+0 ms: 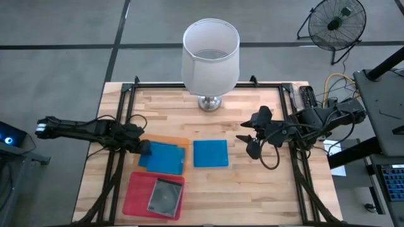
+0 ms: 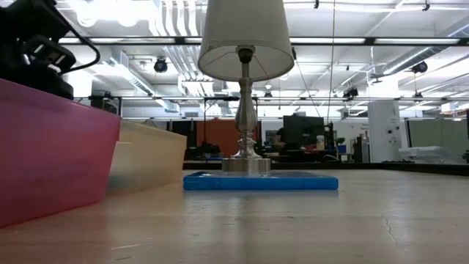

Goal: Pick & place jewel cases by type
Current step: Put the bottom blue CD case into the orange bin, then put the blue CD case into the orange bin

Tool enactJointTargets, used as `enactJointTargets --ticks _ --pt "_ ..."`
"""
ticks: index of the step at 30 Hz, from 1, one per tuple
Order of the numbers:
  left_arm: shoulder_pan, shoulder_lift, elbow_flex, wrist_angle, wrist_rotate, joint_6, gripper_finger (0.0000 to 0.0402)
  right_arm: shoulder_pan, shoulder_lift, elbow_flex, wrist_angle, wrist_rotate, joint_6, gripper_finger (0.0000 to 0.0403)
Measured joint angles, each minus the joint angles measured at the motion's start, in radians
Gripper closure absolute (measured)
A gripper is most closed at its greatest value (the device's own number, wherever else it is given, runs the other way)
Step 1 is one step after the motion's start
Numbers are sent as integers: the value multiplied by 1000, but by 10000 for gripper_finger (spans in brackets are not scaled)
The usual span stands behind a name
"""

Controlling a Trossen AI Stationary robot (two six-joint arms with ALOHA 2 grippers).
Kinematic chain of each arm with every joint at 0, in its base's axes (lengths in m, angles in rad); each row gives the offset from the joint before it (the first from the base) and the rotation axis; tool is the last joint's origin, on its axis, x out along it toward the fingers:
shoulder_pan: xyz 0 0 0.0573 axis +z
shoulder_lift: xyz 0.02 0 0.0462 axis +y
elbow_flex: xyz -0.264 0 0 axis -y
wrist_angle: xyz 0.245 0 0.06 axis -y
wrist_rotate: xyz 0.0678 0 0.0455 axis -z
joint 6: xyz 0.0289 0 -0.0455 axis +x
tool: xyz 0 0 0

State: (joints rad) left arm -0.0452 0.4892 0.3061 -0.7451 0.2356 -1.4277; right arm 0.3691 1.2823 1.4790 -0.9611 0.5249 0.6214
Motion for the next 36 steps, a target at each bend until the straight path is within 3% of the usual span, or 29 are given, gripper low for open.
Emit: enactJointTargets --ticks 6,10,19,26,36 --pt "0 0 1 1 0 -17 135 0 0 -30 0 -1 0 165" --pt "0 0 4 2 -37 -51 107 0 0 -33 1 -1 -6 165" --pt "0 11 45 -40 -205 -68 108 0 0 -33 1 -1 -45 165" --pt "0 86 50 -37 -209 -67 109 0 0 -33 -4 -1 -57 165" --pt "0 250 158 -80 -283 -33 109 0 0 -34 -31 -1 -86 165"
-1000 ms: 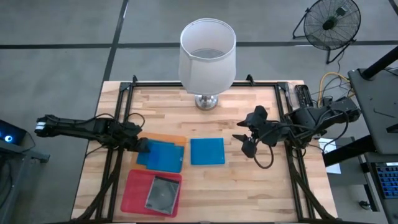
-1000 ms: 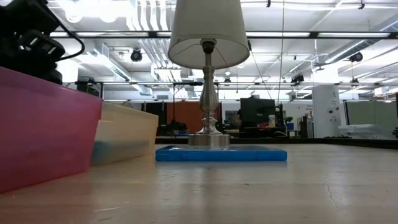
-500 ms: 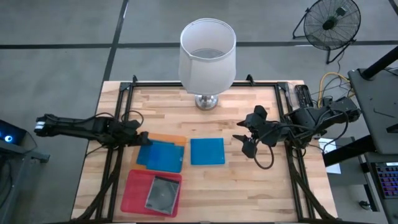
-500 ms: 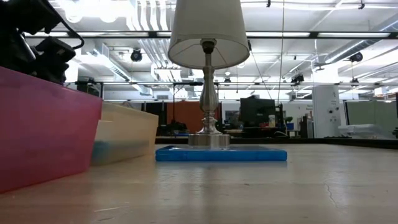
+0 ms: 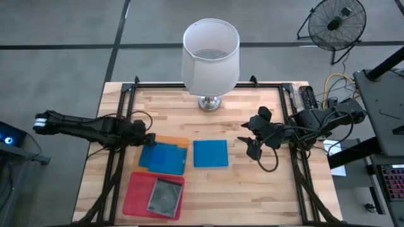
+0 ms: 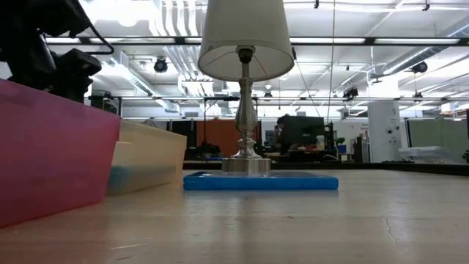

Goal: Pick & place jewel cases by type
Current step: Put the blue CD case into the orange bin

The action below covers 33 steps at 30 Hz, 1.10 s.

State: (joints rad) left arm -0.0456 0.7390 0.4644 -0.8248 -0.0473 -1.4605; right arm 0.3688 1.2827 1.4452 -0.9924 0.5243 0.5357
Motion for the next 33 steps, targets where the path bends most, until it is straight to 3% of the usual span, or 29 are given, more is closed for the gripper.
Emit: enactJointTargets --ticks 6,12,21,33 --pt "-2 122 76 -9 2 1 109 0 0 0 0 0 -7 165" --pt "-4 266 247 -6 -69 56 109 0 -7 0 -1 0 45 165" --pt "-4 453 483 4 -83 114 109 0 -7 -7 -2 1 135 165" --pt "-16 664 734 290 -54 229 109 0 -38 -145 6 -2 176 165"
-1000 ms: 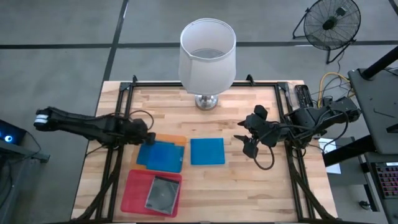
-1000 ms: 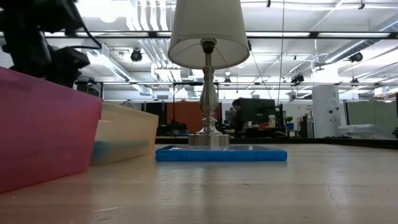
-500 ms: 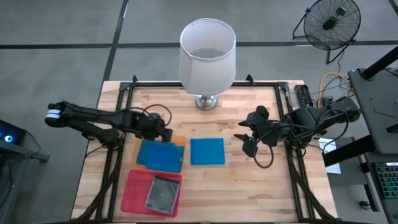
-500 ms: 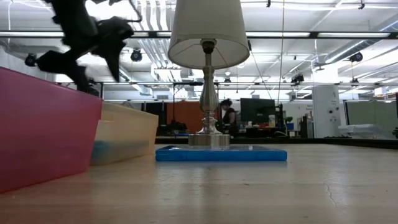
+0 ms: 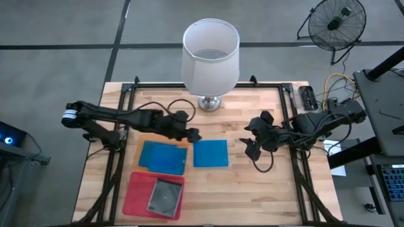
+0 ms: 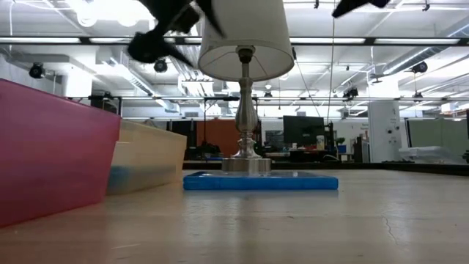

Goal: Pick & place jewel cases by type
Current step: Put the blue CD case into the orange bin

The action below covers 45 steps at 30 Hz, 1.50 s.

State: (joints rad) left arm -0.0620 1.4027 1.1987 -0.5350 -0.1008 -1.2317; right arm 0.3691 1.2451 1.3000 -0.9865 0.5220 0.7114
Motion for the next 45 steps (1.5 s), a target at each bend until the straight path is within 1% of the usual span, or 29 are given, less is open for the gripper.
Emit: enactJointTargets --ticks 3,5,12,17,21,25,30,41,45 --pt "-5 67 65 55 42 30 109 0 -14 -50 7 -7 21 165" --pt "-5 117 119 76 63 50 109 -1 -25 -87 30 -31 16 165" --pt "-8 279 270 69 63 55 116 -27 -48 -223 190 -127 -38 166" --pt "-25 381 348 68 65 52 137 -77 -59 -306 226 -150 -24 173" --pt "-37 432 381 68 70 51 168 -118 -79 -356 230 -157 31 178" --pt "-48 452 383 65 83 16 209 -142 -98 -389 231 -160 53 179" --pt "-60 453 359 63 83 -43 267 -159 -100 -404 234 -160 51 179" --pt "-74 446 350 14 85 -54 390 -161 -98 -407 240 -158 45 179" --pt "-74 446 350 -25 81 -69 401 -161 -98 -431 301 -157 37 179"
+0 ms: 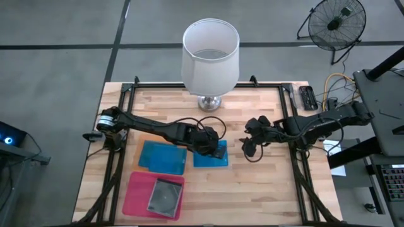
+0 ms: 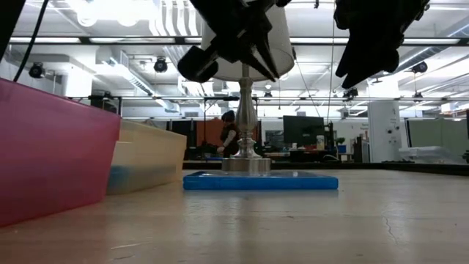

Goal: Pick & place jewel cases by type
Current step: Put the blue CD case into the orange bin

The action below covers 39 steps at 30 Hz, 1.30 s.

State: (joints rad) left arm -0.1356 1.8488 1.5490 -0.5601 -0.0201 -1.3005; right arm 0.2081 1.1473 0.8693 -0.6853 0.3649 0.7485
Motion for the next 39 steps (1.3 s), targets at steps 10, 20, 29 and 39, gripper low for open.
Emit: enactJointTargets --ticks 10,20,29,39 --pt "-24 15 -2 -106 -22 -161 401 -48 0 -153 412 -127 -109 179" --pt "-66 26 -87 -21 -32 -272 402 -173 46 -265 571 -326 -154 179" --pt "-105 25 -174 71 -35 -361 401 -233 224 -264 727 -414 -185 179" --pt "-122 25 -213 119 -52 -410 401 -293 448 -153 772 -471 -226 179"
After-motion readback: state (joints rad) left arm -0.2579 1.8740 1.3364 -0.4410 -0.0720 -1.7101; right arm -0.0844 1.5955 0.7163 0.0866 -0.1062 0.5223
